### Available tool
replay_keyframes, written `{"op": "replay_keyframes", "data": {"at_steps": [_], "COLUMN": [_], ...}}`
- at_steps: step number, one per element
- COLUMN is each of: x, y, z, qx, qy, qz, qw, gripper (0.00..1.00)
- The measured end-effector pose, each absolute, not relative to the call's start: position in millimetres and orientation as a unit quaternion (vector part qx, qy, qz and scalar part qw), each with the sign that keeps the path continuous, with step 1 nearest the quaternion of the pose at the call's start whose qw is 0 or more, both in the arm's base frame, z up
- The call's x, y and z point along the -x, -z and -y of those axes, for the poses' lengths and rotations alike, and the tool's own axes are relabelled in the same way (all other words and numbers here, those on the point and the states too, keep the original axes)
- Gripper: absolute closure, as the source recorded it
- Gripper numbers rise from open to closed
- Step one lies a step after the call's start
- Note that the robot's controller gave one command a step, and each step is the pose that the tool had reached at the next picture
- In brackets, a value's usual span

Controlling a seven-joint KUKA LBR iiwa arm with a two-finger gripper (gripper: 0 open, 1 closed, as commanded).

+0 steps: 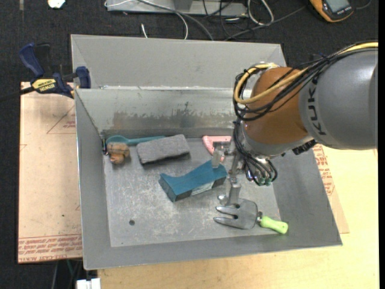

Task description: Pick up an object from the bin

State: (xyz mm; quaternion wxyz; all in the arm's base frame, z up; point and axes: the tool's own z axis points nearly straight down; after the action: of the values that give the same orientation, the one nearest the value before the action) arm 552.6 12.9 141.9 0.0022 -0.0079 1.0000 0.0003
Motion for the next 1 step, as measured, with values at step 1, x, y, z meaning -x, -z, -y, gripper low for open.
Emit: {"op": "replay_keyframes", "data": {"at_steps": [1], "x": [-554.6], "y": [-127.0], "z": [-24.0], "qx": [0.002], "qy": [-0.001], "qz": [-1.0], "qw": [0.005], "gripper": [0.0]}}
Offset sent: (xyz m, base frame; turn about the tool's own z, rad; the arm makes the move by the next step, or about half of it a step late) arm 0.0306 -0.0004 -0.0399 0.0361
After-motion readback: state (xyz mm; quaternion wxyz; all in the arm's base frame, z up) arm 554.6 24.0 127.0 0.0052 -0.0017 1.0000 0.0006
